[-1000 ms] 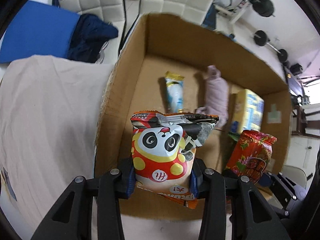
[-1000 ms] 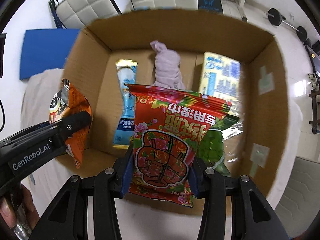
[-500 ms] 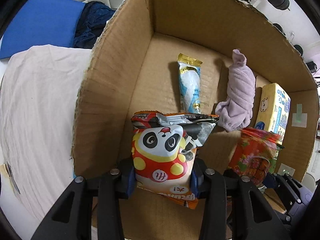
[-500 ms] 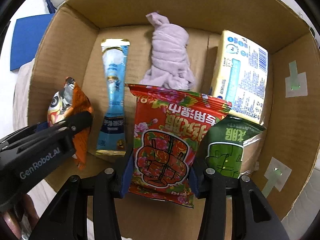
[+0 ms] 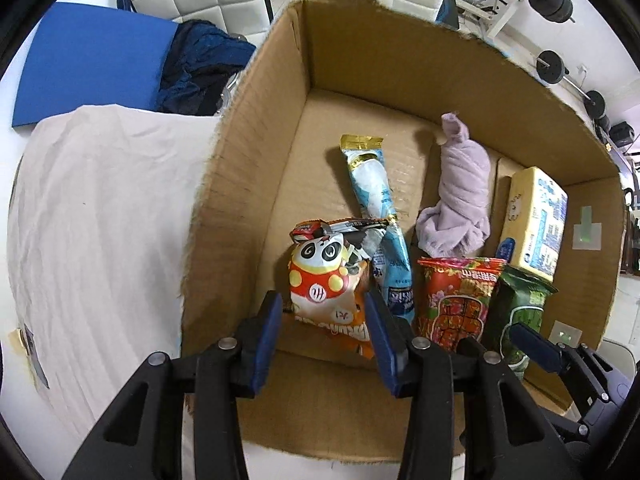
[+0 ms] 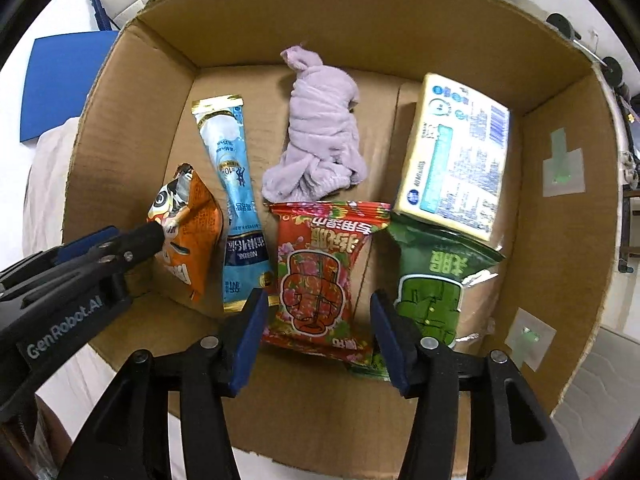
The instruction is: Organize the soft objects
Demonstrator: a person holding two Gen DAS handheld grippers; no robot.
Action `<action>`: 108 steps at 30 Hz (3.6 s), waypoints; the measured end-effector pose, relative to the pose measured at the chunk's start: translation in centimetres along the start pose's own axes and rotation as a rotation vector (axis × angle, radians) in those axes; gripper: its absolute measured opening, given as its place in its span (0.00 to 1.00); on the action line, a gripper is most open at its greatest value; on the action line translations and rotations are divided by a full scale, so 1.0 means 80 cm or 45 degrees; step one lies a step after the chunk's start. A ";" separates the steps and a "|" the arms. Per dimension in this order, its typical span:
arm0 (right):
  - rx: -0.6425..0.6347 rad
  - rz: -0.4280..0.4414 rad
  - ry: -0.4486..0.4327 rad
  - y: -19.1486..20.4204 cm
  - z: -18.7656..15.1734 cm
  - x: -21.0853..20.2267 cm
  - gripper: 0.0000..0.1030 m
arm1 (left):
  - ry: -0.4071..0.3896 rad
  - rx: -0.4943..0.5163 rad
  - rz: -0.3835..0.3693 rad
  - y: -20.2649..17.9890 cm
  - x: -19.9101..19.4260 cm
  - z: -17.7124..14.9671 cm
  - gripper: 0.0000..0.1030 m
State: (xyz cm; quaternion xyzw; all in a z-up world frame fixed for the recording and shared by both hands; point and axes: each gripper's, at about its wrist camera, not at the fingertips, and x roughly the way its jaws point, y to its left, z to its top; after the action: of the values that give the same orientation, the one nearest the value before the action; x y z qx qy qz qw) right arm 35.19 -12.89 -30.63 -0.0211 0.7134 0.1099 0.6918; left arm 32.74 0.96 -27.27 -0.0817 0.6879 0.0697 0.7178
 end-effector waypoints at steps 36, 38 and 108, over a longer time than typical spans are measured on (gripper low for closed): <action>0.230 -0.121 -0.452 -0.036 -0.190 -0.211 1.00 | -0.544 0.218 -0.004 -0.007 -0.220 -0.170 0.97; 0.223 -0.134 -0.501 -0.032 -0.215 -0.238 1.00 | -0.588 0.213 -0.025 -0.005 -0.245 -0.195 0.97; 0.158 -0.200 -0.941 0.003 -0.448 -0.489 1.00 | -0.907 0.179 -0.012 0.006 -0.412 -0.360 1.00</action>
State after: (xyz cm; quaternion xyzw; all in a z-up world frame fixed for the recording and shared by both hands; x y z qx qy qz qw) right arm 1.61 -24.10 8.87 0.0072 0.4173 0.0135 0.9087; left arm 3.11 -4.32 4.50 -0.0059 0.3974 0.0430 0.9166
